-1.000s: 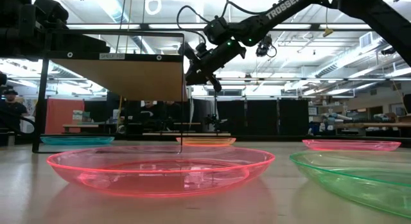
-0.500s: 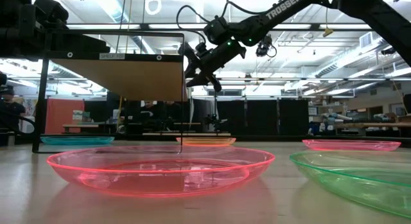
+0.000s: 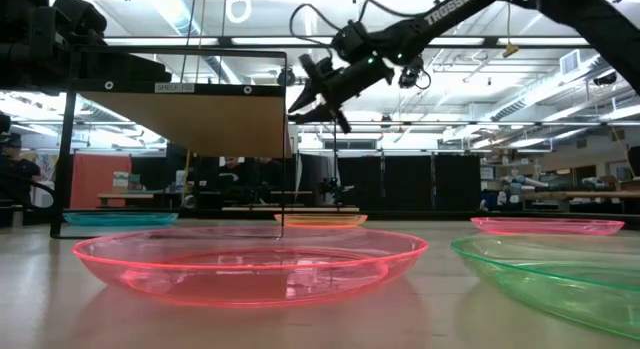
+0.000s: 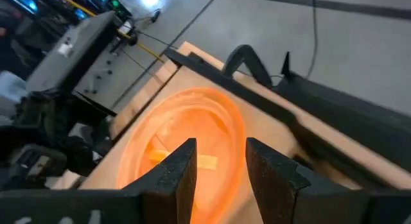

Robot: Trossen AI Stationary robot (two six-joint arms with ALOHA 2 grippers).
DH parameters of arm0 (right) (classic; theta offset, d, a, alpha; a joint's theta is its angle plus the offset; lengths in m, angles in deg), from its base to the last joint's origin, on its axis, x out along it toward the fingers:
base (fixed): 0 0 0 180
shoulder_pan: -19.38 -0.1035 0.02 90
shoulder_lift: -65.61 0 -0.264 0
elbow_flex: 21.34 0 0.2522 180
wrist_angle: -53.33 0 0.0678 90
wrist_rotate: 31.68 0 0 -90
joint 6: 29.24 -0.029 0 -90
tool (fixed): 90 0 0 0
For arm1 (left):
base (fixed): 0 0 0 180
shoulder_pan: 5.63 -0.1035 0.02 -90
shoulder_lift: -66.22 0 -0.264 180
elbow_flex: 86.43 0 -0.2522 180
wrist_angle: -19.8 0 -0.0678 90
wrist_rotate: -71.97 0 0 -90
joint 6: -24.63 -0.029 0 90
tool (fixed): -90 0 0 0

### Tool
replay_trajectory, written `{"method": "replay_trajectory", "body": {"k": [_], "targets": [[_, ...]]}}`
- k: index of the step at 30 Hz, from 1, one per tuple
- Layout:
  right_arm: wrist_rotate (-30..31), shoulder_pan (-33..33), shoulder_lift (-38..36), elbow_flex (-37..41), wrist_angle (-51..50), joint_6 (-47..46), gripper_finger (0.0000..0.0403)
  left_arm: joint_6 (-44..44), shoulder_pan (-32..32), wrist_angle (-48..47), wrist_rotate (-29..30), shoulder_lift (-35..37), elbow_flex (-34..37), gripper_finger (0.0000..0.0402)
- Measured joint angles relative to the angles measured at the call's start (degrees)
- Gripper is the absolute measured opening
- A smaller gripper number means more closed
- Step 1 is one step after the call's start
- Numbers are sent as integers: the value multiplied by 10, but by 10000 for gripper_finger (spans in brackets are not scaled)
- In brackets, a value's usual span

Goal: Place and stack plates onto a shelf
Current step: Put the top blue plate on the shelf

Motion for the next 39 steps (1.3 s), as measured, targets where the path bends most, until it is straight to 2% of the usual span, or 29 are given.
{"method": "replay_trajectory", "body": {"k": [3,11,14,18,22,26,34,39], "targets": [[13,3,-34,0,-60,43,140,12,0,1,0,0,0,130],[132,-31,-133,0,-241,147,139,16,0,29,1,0,0,130],[172,-52,-166,0,-290,166,139,28,0,65,12,0,0,130],[217,-82,-205,4,-335,170,139,38,0,64,34,-1,-13,130],[252,-113,-251,52,-332,183,139,42,0,63,63,0,-40,130],[290,-136,-306,135,-315,166,139,42,0,25,104,0,-84,130],[298,-161,-417,317,-213,134,139,91,0,-189,284,-1,-223,130],[276,-161,-452,386,-146,133,139,140,0,-300,332,-1,-312,130]]}}
